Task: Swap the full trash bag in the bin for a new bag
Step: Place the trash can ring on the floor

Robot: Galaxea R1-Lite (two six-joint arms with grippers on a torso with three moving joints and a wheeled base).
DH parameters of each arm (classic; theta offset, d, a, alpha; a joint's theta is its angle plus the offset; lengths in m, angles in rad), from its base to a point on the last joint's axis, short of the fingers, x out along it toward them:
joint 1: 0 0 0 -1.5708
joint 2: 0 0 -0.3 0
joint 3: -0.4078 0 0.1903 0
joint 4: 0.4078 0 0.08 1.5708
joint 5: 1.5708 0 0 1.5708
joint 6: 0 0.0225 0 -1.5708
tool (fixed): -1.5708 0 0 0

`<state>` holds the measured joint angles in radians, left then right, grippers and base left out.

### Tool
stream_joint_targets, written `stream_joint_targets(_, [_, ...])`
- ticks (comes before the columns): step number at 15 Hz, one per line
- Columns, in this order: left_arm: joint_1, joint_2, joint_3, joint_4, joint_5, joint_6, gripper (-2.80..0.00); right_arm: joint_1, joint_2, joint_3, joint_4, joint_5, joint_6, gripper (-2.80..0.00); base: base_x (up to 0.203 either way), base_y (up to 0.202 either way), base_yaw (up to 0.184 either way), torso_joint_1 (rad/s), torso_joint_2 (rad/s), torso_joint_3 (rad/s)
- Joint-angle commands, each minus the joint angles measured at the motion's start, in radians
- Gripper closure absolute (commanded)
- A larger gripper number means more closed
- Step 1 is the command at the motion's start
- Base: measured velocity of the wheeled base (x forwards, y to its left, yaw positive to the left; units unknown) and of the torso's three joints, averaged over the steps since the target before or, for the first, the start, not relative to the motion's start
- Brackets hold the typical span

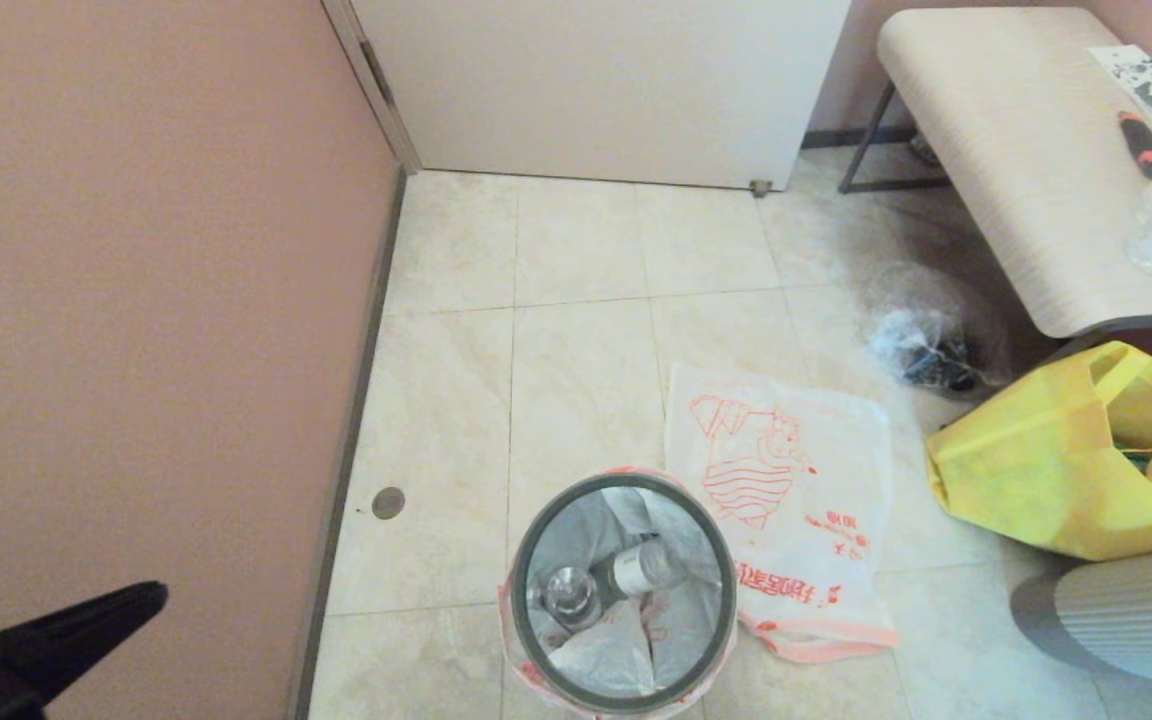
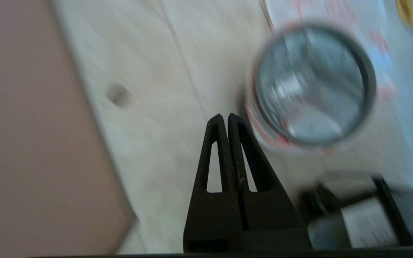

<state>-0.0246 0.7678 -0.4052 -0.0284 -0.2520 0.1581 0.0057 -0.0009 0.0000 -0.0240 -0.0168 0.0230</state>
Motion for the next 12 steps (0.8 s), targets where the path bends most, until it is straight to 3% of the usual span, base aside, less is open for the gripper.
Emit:
stream_joint_targets(1, [-0.022, 0.291, -0.014, -0.024, -0.012, 0.003, 0.0, 0.0, 0.001, 0.011, -0.001, 0.0, 0.0, 0.0, 0.0, 0.0, 0.0, 0.0, 0.0, 0.0])
stream_joint_targets(4, [-0.052, 0.612, -0.021, -0.181, -0.006, 0.005, 0.0, 0.0, 0.001, 0.011, -0.001, 0.0, 0.0, 0.0, 0.0, 0.0, 0.0, 0.0, 0.0, 0.0])
stream_joint_targets(7, [-0.097, 0.89, -0.024, -0.386, 0.057, 0.007, 0.0, 0.0, 0.001, 0.011, -0.001, 0.0, 0.0, 0.0, 0.0, 0.0, 0.0, 0.0, 0.0, 0.0])
stream_joint_targets(9, [-0.197, 1.025, -0.024, -0.514, 0.094, 0.002, 0.0, 0.0, 0.001, 0.011, -0.001, 0.0, 0.0, 0.0, 0.0, 0.0, 0.0, 0.0, 0.0, 0.0])
stream_joint_targets(12, [-0.355, 1.112, -0.054, -0.566, 0.159, -0.06, 0.0, 0.0, 0.001, 0.011, -0.001, 0.0, 0.0, 0.0, 0.0, 0.0, 0.0, 0.0, 0.0, 0.0])
